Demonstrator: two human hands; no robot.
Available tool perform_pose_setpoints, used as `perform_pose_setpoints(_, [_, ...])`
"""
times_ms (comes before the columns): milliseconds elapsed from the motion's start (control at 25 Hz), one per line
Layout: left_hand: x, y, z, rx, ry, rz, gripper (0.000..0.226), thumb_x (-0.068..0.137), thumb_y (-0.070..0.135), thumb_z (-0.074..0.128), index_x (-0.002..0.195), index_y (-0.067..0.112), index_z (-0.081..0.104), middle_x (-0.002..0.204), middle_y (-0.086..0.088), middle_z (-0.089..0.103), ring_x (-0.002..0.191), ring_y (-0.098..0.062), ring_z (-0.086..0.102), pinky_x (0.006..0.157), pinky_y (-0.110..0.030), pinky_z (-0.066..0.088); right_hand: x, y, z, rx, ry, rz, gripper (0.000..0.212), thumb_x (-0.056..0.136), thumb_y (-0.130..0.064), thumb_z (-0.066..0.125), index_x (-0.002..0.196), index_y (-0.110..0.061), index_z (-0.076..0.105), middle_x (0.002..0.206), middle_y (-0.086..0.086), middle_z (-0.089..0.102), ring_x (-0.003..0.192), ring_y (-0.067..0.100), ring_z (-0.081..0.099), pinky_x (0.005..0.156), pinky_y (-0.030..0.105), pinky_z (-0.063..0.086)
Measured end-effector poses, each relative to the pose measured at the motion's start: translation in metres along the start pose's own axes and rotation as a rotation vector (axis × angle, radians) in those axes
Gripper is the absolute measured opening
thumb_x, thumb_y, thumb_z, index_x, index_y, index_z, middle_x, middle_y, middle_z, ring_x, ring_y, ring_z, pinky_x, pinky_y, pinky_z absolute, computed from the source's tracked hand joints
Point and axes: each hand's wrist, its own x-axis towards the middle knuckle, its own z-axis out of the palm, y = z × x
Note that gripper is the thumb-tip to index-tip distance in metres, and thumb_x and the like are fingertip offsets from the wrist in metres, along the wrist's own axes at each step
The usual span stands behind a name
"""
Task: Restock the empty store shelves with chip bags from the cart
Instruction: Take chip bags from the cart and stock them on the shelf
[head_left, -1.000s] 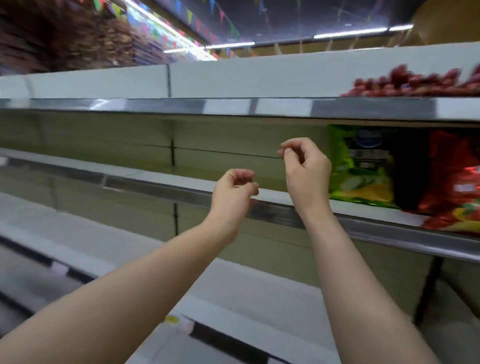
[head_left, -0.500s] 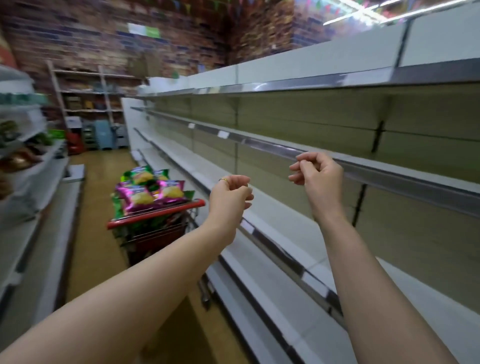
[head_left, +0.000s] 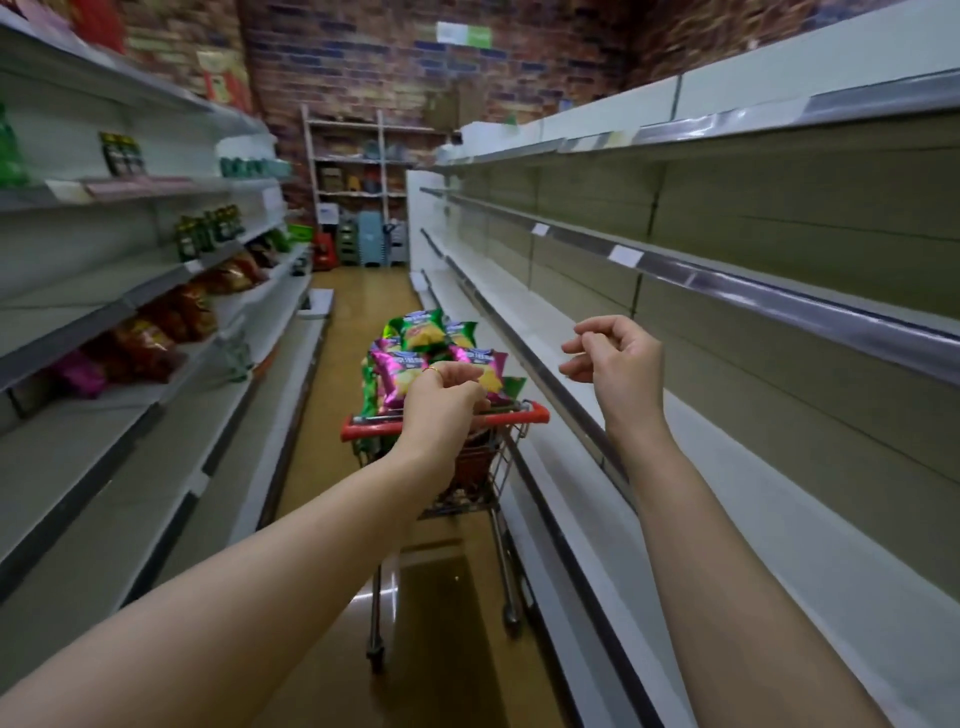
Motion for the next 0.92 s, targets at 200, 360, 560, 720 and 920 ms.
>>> perform_pose_setpoints(200, [0.111,-0.009,0.016,0.073,0.097,-0.016,0.018,0.089,-0.002,0.051,0.087,0.014,0.058,0.083,-0.004,0.059,0.072,-0.016,0.056,0.071,-0.03,0.048,0.102,0.055,0.047,0.038,-0.13,0.06,0.025,0.088,0.0,0.044,0.077,-0.016,0.059,0.071,0.006,0.062,0.055,0.015,0.058,0.057,0.027,0.051])
perform_pose_setpoints(360, [0.19,-0.026,0.02,0.078,0.172,-0.049,0.016,0.089,-0.005,0.049,0.097,0.007,0.056,0.078,-0.004,0.056,0.066,-0.014,0.054,0.061,-0.025,0.046,0.171,0.099,0.082,0.002,-0.224,0.088,0.025,0.089,-0.001,0.045,0.077,-0.017,0.058,0.074,0.006,0.063,0.056,0.014,0.058,0.057,0.025,0.05])
perform_pose_setpoints(560, [0.282,-0.06,0.002,0.067,0.239,-0.121,0.016,0.089,-0.004,0.05,0.086,0.011,0.055,0.078,-0.007,0.055,0.063,-0.015,0.052,0.055,-0.024,0.044,0.231,0.157,0.14,-0.015,-0.302,0.14,0.027,0.089,0.002,0.043,0.076,-0.016,0.058,0.069,0.005,0.062,0.054,0.012,0.056,0.053,0.021,0.048])
perform_pose_setpoints(720, [0.366,-0.084,-0.024,0.073,0.252,-0.165,0.013,0.09,-0.004,0.049,0.098,0.004,0.053,0.076,-0.006,0.053,0.062,-0.014,0.05,0.054,-0.023,0.042,0.279,0.205,0.197,-0.087,-0.343,0.175,0.026,0.088,0.0,0.046,0.075,-0.019,0.057,0.071,0.002,0.062,0.065,0.016,0.058,0.064,0.028,0.049])
perform_pose_setpoints(920, [0.496,-0.117,-0.059,0.158,0.207,-0.236,0.023,0.089,-0.002,0.051,0.112,0.0,0.053,0.082,-0.011,0.054,0.062,-0.016,0.05,0.056,-0.026,0.044,0.359,0.278,0.28,-0.207,-0.33,0.258,0.005,0.088,-0.016,0.053,0.086,-0.018,0.057,0.083,-0.001,0.059,0.087,0.023,0.059,0.081,0.04,0.05])
